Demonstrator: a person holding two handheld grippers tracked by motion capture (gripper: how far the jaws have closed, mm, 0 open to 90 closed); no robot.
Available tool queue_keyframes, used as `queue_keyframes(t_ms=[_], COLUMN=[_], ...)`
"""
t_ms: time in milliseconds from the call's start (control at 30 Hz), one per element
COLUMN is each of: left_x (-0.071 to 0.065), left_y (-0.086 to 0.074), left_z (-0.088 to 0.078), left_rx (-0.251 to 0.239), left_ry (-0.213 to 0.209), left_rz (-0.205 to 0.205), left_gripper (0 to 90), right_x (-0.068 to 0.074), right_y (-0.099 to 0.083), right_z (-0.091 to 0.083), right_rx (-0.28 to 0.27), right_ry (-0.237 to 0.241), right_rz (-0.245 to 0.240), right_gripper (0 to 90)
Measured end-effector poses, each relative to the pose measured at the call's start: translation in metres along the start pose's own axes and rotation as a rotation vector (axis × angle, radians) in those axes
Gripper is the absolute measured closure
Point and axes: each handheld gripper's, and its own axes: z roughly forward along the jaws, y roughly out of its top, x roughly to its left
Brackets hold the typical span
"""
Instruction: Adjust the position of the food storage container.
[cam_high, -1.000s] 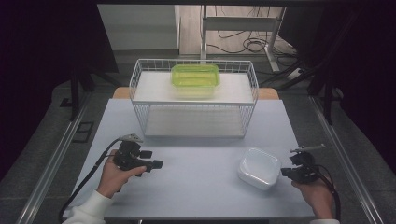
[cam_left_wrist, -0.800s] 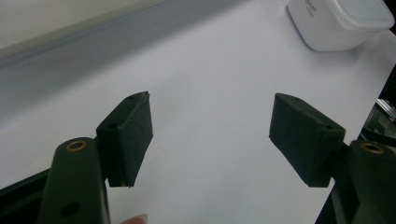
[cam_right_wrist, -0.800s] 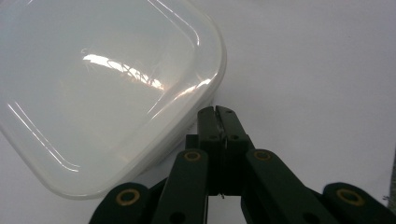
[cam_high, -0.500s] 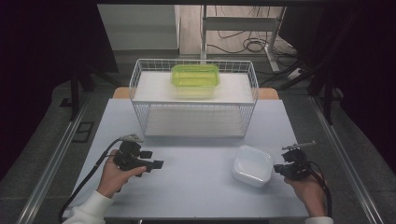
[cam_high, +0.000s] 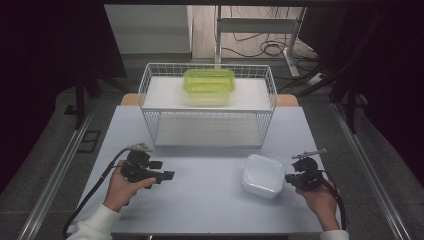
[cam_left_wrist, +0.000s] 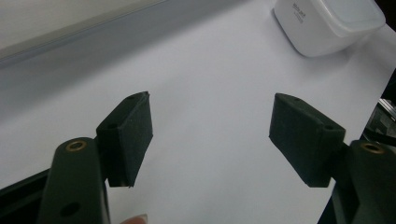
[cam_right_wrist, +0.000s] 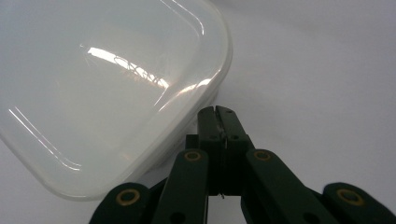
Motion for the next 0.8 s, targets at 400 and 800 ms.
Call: queue_keyframes(t_ms=[400,800], left_x=[0.000,0.001], left_y=[0.000,0.000], left_z=[-0.001,-0.002], left_rx=[-0.005,-0.008], left_ry=[0.002,0.007], left_rz=[-0.004,-0.004], left_gripper=[29.4,29.4], right_x=[0.013,0.028], right_y=[0.011,0.028], right_z=[0.013,0.026], right_rx=[0.008,0.005], right_ry=[0.000,0.015], right_rz=[-0.040,-0.086], right_gripper=[89.2,89.2])
